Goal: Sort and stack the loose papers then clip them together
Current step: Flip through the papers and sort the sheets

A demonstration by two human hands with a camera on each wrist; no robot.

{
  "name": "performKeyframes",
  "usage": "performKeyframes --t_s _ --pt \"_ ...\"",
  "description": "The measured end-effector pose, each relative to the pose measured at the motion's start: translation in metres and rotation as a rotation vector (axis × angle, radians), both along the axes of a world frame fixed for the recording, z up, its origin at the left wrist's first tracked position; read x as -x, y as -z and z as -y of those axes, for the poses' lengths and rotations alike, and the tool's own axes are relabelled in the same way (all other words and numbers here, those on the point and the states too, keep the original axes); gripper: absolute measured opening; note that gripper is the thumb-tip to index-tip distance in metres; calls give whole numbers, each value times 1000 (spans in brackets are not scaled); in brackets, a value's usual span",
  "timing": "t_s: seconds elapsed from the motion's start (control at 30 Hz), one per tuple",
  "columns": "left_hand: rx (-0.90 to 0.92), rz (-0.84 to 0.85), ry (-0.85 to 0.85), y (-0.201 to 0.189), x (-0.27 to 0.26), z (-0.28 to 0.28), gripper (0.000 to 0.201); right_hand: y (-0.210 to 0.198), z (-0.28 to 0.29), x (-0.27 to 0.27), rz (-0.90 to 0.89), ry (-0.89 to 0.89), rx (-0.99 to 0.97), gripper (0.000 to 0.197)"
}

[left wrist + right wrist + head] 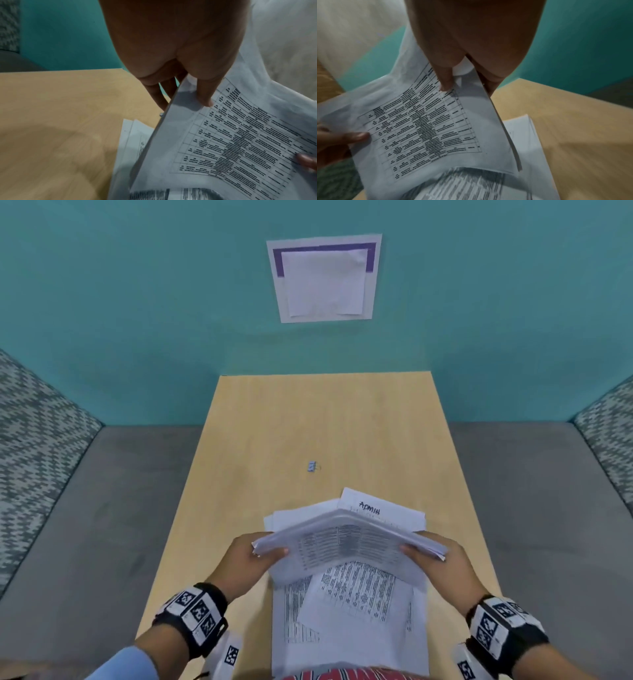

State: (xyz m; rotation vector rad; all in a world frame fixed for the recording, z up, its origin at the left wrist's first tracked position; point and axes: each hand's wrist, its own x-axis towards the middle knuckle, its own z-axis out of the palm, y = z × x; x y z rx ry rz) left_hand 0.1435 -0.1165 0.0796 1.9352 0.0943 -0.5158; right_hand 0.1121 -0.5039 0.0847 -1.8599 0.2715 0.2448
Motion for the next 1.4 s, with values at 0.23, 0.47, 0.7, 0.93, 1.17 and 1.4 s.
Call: performKeyframes --t_s 0.23,0.47,0.7,0.93,1.17,1.4 --pt "-8 100 19 -5 -5 -2 22 -1 9 2 78 -34 -30 28" --pt "25 184 -117 -10 -2 -2 16 -7 7 -3 128 -6 31 31" --pt "-92 154 39 -5 0 -5 22 -2 12 6 140 -8 77 28" --pt "41 239 -96 -24 -11 -2 11 -18 12 0 226 70 79 15" --pt "-166 141 79 -17 -14 -8 16 -5 13 -2 128 -31 118 29" --pt "-30 259 -78 -31 -12 -5 11 -20 12 -6 231 81 62 22"
